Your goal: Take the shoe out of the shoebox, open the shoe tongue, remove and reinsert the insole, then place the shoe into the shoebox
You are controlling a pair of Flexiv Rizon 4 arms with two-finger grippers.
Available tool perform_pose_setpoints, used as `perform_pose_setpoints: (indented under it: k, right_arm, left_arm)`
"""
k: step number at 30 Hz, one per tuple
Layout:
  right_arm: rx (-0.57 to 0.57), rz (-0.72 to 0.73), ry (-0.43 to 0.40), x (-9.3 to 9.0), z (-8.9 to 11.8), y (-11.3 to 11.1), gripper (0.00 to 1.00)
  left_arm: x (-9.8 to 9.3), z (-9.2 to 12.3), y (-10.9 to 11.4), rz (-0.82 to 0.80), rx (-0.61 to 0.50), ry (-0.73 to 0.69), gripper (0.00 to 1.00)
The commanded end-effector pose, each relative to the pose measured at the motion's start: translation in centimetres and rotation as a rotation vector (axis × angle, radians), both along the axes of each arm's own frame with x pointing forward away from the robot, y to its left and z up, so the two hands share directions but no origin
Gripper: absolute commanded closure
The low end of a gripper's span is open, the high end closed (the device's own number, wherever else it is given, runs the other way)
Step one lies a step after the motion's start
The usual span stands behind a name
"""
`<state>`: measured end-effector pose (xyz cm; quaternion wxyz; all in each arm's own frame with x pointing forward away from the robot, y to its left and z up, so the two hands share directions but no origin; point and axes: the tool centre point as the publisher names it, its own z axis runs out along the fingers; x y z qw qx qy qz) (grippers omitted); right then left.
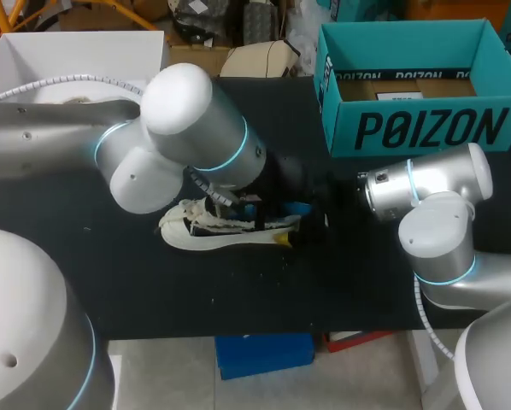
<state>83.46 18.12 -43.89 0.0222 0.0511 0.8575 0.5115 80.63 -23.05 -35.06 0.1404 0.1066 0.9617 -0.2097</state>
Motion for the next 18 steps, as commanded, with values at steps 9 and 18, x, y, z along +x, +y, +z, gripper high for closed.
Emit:
perform_pose_setpoints:
  k: [9, 18]
  right_arm:
    - [-0.003, 0.0, 0.002, 0.2, -0.3, -0.2, 1.0]
    - [-0.003, 0.0, 0.002, 0.2, -0.3, -0.2, 1.0]
  left_arm:
    - [-1.9, 11.9, -0.5, -0.06, -0.418, 0.163, 1.0]
    - [-0.7, 20.2, -1.5, -0.091, -0.644, 0.299, 1.0]
